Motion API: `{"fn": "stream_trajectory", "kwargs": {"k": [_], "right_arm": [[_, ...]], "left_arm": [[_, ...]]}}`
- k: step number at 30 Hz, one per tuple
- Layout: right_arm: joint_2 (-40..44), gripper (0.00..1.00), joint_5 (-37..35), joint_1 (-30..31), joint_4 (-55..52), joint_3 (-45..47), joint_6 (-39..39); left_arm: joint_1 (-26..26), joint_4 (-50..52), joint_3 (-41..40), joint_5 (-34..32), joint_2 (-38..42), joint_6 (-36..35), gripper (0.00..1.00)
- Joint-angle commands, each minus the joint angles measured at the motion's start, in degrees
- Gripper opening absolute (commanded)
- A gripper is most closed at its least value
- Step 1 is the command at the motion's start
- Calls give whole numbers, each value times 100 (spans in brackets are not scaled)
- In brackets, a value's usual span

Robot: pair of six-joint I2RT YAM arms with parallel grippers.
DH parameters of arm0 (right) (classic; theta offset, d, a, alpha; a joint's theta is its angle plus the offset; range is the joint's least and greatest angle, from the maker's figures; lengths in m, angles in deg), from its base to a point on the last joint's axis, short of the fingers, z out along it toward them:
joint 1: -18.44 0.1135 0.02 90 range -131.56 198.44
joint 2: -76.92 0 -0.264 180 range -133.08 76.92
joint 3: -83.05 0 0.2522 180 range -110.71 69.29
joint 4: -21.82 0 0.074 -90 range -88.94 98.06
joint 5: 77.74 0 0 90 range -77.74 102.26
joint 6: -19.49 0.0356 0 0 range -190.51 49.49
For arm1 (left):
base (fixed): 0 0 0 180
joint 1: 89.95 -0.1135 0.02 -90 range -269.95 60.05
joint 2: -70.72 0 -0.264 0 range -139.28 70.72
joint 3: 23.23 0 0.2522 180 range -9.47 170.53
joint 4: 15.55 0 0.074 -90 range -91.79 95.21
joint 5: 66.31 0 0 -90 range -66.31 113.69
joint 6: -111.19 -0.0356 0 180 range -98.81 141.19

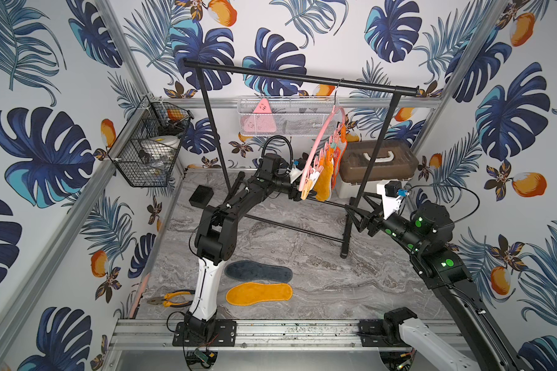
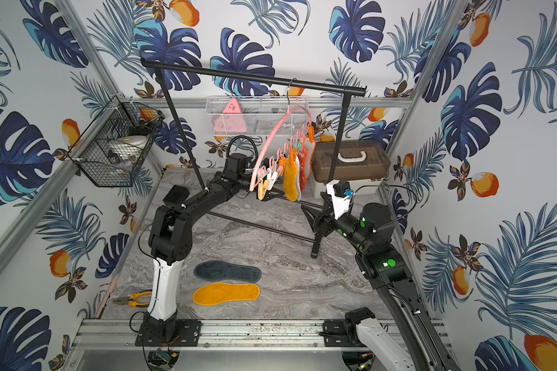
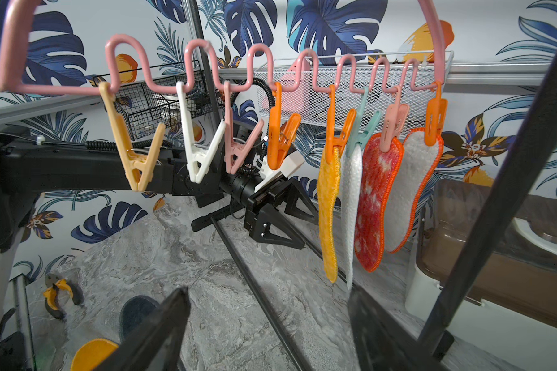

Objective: Take the shoe insoles off the hanger
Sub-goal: Remove the insole from the hanger.

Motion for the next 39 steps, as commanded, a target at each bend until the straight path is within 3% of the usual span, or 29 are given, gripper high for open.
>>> {"fn": "stream_trajectory", "kwargs": {"k": [1,10,19,23,27,28,39], "right_arm": [[-26,81,115,-3,56,-62,-68],[-108,81,178,1,89,-58,-77],[-160,81,275,1,126,-35,-55],[-153,81,306,1,194,17,-24],[-102,81,234,1,218,62,-46],[-102,81,206,1,206,66,-55],[-86,81,178,1,133,78,-110]], "left_arm": [[-24,-155,74,194,-32,-90,73],[-40,-387,104,299,-145,-61,76],[-32,-985,-184,1103,-18,584,67],[-49,-2586,-648,1391,20,1826,63],[-62,-5706,-1021,1676,-186,4192,59],[-52,-5988,-945,1788,-254,4468,59],[42,-5135,-625,1288,-359,4303,58]]}}
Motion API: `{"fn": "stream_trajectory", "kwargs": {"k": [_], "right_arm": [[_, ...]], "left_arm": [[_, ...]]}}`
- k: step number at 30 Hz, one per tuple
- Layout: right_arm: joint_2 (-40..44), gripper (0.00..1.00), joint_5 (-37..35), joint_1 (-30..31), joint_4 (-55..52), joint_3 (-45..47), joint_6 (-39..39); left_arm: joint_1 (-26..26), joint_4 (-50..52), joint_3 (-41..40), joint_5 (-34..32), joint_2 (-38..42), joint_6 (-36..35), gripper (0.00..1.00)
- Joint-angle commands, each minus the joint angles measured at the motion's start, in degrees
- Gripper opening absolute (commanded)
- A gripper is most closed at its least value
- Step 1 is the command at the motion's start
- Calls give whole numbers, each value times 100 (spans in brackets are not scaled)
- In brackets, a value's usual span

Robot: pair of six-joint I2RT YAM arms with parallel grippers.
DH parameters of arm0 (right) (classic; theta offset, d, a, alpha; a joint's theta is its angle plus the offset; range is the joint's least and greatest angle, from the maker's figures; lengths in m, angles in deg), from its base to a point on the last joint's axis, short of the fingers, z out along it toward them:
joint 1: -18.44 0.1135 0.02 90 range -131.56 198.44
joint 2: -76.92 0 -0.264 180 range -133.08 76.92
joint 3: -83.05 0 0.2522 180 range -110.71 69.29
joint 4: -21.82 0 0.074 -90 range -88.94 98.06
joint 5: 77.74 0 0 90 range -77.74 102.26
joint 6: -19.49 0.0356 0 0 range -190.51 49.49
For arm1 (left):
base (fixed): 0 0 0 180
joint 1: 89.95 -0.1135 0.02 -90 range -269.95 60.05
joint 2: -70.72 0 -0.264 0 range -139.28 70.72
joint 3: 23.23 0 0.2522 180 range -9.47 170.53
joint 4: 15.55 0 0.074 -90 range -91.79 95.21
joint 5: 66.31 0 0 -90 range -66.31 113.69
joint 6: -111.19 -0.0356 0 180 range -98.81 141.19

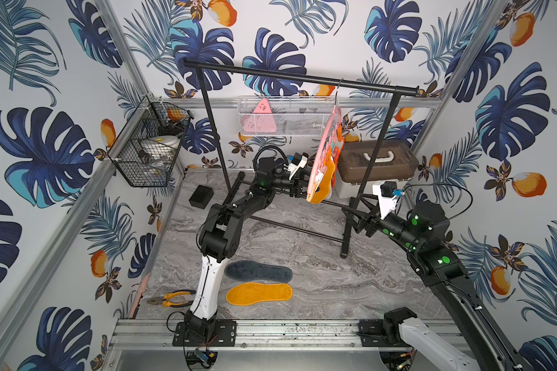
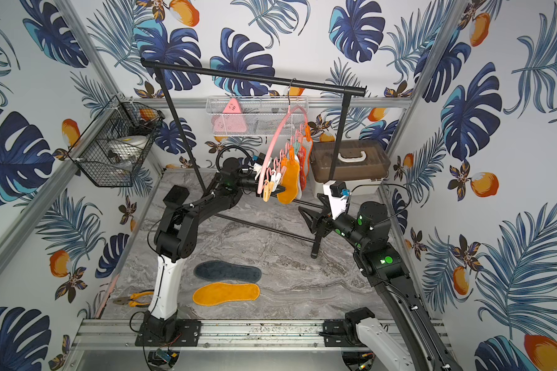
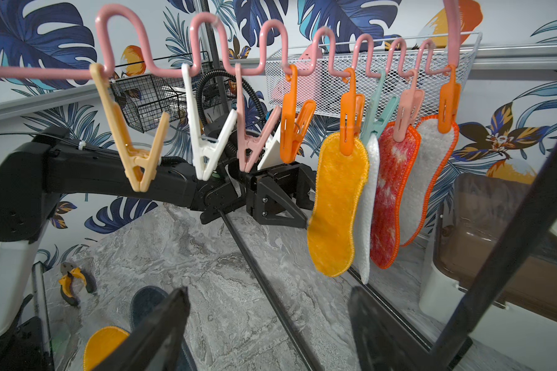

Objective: Take the shoe insoles off the hanger
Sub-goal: Remove the insole from the hanger.

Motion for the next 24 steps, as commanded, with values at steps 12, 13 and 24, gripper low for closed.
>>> {"fn": "stream_trajectory", "kwargs": {"k": [12,13,24], "right_arm": [[0,81,-32,1,127,38,-66],[4,81,-48,1,119,43,-75],[-136,82,-23,1,181,6,-136]], "left_arm": [[166,1789,154,-597,87,-1294,39],[166,1563,91,-572,90,-1113,35],[157,-598,-480,-230,222,322,3]]}}
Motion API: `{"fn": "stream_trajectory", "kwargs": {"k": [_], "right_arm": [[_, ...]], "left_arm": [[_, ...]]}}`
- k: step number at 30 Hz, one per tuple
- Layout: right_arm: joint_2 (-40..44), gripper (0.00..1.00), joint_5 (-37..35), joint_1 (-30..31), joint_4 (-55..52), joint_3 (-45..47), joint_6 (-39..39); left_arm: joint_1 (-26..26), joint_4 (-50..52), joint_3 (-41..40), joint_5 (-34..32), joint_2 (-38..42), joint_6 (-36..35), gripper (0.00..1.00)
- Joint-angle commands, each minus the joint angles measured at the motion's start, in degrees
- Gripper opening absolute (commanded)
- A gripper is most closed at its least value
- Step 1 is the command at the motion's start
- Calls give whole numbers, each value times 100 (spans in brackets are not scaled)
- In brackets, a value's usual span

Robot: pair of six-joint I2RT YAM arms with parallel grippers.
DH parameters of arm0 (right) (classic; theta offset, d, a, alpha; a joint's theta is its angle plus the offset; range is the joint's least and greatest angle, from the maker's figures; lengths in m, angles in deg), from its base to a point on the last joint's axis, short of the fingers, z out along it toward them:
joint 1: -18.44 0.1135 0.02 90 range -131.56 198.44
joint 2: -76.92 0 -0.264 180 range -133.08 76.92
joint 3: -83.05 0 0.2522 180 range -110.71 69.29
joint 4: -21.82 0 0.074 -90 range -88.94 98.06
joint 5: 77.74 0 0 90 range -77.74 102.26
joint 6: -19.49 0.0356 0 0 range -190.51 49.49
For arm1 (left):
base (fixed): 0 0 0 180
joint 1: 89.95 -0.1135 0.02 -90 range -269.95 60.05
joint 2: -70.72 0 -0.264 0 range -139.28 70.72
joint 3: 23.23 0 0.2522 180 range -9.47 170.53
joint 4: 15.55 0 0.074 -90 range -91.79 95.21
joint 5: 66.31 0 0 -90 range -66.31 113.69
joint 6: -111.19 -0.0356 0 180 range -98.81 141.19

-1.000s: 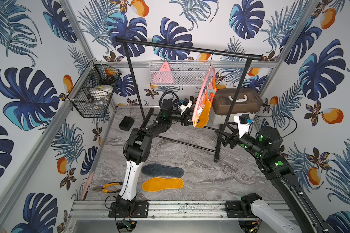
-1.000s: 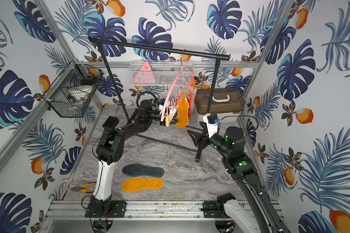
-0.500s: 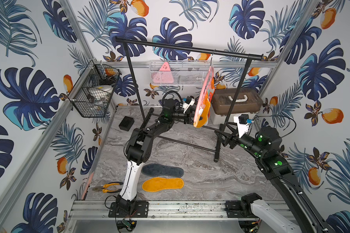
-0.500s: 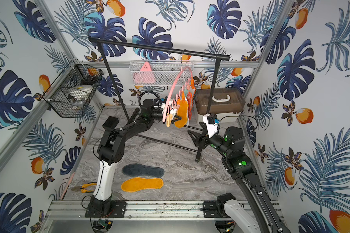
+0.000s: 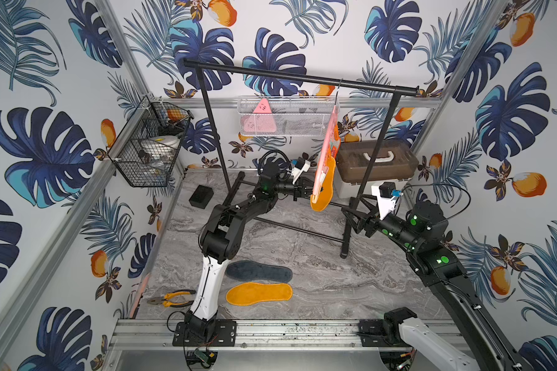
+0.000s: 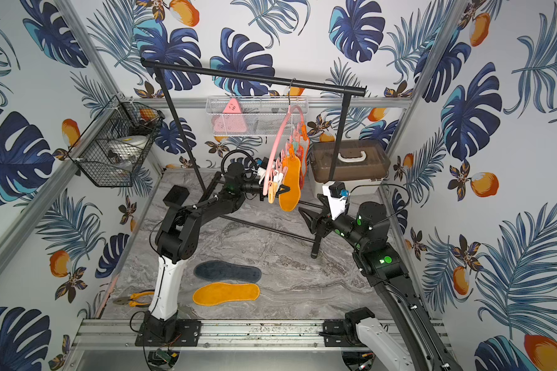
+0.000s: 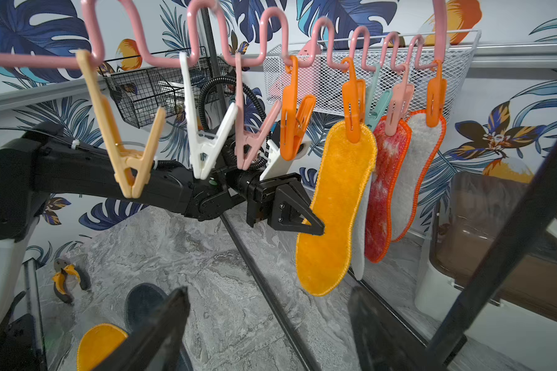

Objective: Take the shoe insoles off the hanger
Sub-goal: Remove the insole from the hanger.

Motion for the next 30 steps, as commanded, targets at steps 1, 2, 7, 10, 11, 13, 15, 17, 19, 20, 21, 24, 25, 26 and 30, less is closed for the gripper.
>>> {"fn": "stream_trajectory", "kwargs": {"k": [1,2,7,10,11,13,15,17,19,20,21,24,25,26,30], "right_arm": [[-141,82,45,0,189,-83,-60],[-217,83,77,1,184,-133,-58],[-756,86,835,1,-102,-663,-104],[-969,87,677,1,-270,-944,-156],[-1034,88,609,1,-314,-1022,-168],[-1162,89,402,1,-415,-1243,-150],[-1319,90,357,1,-548,-1461,-194],[-1450,91,327,1,-667,-1619,-161],[-1597,91,303,-11,-775,-1789,-98],[-1670,91,322,-8,-862,-1883,-83],[-1764,92,251,-8,-996,-2006,-76],[-2100,92,250,-8,-1555,-2467,-95],[-2156,92,283,-8,-1634,-2536,-98],[-2197,92,366,-8,-1645,-2578,-82],[-2331,93,649,-25,-1584,-2705,49]], "left_arm": [[-9,-556,-107,129,166,241,3],[-9,-566,-152,137,206,232,3],[-9,-709,-469,192,420,208,4],[-9,-814,-667,259,541,188,4],[-9,-858,-731,277,574,180,4],[-9,-980,-875,294,653,188,4],[-9,-1085,-1046,288,745,194,4],[-9,-1237,-1237,283,847,225,4],[-9,-1352,-1448,265,966,231,4],[-9,-1394,-1551,271,1037,223,4],[-9,-1440,-1654,282,1114,214,4],[-9,-1568,-1924,291,1340,243,3],[-5,-1596,-2002,296,1418,249,3],[-1,-1642,-2085,285,1501,258,3],[17,-1681,-2290,278,1780,267,3]]}}
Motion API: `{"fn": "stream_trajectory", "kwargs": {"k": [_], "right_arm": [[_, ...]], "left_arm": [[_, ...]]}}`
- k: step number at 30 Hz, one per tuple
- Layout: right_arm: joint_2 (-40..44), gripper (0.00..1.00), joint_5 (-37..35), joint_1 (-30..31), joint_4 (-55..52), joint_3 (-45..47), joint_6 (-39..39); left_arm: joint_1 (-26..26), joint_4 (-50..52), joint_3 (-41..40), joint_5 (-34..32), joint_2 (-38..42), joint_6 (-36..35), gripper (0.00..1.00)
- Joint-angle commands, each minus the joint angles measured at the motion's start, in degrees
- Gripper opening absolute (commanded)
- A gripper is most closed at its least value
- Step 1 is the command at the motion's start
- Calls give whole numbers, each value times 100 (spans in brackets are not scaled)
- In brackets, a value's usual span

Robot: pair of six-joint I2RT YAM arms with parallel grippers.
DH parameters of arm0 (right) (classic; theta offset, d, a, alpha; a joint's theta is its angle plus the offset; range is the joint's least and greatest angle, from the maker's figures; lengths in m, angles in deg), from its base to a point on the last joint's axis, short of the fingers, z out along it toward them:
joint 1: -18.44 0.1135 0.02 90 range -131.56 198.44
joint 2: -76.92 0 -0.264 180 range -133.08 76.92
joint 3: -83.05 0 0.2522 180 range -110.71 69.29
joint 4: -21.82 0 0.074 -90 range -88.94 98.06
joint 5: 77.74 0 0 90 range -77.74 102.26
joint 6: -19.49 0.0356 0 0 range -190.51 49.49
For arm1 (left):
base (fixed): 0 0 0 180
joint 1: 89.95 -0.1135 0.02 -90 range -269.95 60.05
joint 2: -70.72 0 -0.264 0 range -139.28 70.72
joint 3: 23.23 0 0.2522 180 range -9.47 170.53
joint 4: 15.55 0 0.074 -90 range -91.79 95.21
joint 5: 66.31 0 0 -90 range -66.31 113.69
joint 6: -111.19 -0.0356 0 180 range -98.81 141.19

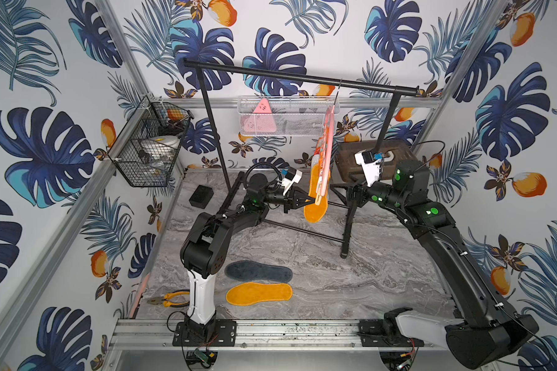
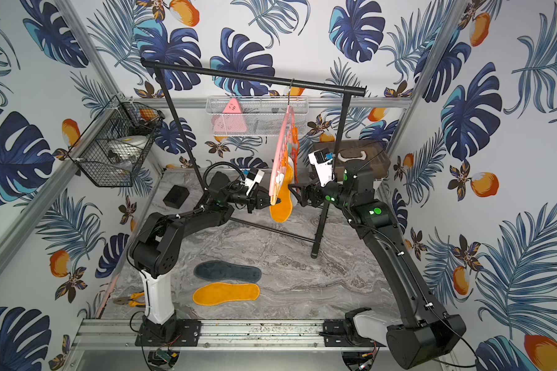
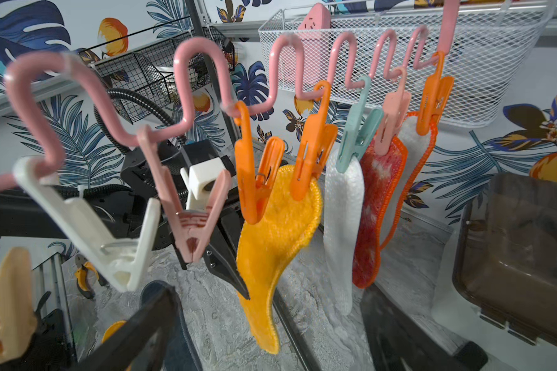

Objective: Take the shoe insoles off the hanger
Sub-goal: Remove the insole from the hanger.

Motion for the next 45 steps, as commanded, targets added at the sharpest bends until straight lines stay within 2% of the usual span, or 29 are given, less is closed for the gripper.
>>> {"fn": "stream_trajectory", "kwargs": {"k": [1,6,11,14,18,24,30,40,45], "right_arm": [[-129,93,286,-16,-148,-169,199],[-450,91,309,-21,-24,-334,566],[-807,83,390,-21,594,-322,1566],[-831,82,412,-21,926,-194,1800],[-805,81,285,-30,1110,-107,1831],[-889,80,720,-46,1456,-53,1960],[-1084,73,850,-91,1584,-196,2102],[-1227,72,952,-100,1643,-262,2256],[-1260,64,1283,-270,2011,-135,2588]], "left_arm": [[17,-361,-117,16,214,34,4],[24,-363,-313,-17,354,5,4],[26,-403,-472,-13,443,-4,4],[26,-398,-530,-17,518,-11,4],[26,-407,-685,21,638,-20,4],[26,-469,-946,36,825,-55,4],[22,-504,-1102,26,872,-64,4],[26,-539,-1039,12,823,46,5],[26,-535,-1114,39,871,24,5]]}}
